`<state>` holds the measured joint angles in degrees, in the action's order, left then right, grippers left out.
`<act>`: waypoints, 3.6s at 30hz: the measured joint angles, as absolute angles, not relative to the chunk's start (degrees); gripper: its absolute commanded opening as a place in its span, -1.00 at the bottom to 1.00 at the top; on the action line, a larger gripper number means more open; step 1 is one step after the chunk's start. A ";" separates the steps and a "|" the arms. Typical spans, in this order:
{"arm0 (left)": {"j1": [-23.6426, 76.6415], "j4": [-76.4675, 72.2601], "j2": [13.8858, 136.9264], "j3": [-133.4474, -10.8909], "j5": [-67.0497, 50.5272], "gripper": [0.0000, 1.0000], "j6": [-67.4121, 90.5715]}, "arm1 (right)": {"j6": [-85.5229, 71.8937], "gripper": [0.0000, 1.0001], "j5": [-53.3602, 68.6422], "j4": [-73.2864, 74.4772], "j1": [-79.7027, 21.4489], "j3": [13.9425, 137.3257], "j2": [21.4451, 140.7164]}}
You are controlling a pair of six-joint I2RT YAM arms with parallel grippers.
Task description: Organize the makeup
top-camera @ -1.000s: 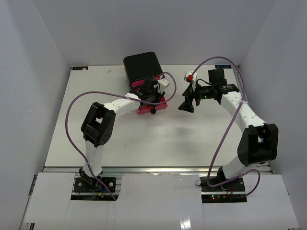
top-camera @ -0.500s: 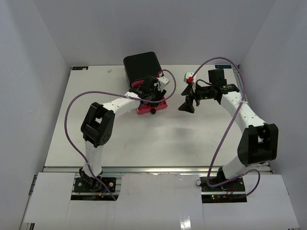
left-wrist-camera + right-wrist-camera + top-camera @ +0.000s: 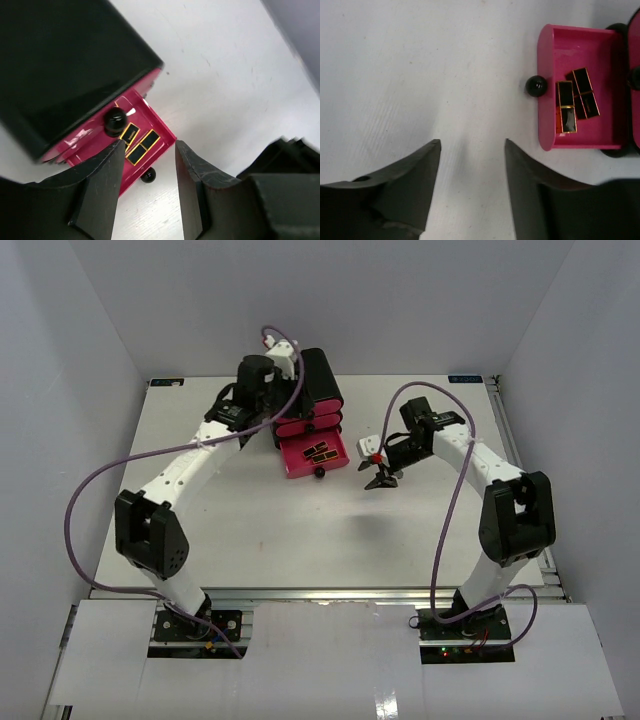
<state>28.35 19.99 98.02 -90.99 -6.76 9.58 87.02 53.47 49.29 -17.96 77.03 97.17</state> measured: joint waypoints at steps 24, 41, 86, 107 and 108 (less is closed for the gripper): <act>12.05 25.30 112.71 -101.95 -14.51 0.39 22.14 | 66.52 -0.53 18.80 25.63 -37.22 89.29 121.66; 11.35 22.54 112.59 -99.88 -16.88 0.39 22.61 | 58.20 0.24 2.48 4.48 -37.67 92.37 127.37; 11.35 22.18 35.76 -52.58 -11.29 0.96 24.64 | 21.36 0.80 21.82 33.60 -5.74 58.23 55.85; 11.35 28.99 25.82 -45.34 -11.79 0.96 26.26 | 13.05 0.80 9.75 32.89 -3.64 50.44 43.73; 11.35 29.04 25.80 -45.28 -11.88 0.96 26.25 | 12.79 0.80 9.59 32.87 -3.53 50.29 43.63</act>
<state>11.35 29.04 25.80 -45.28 -11.88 26.25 12.79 9.59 32.87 -3.53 50.29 43.63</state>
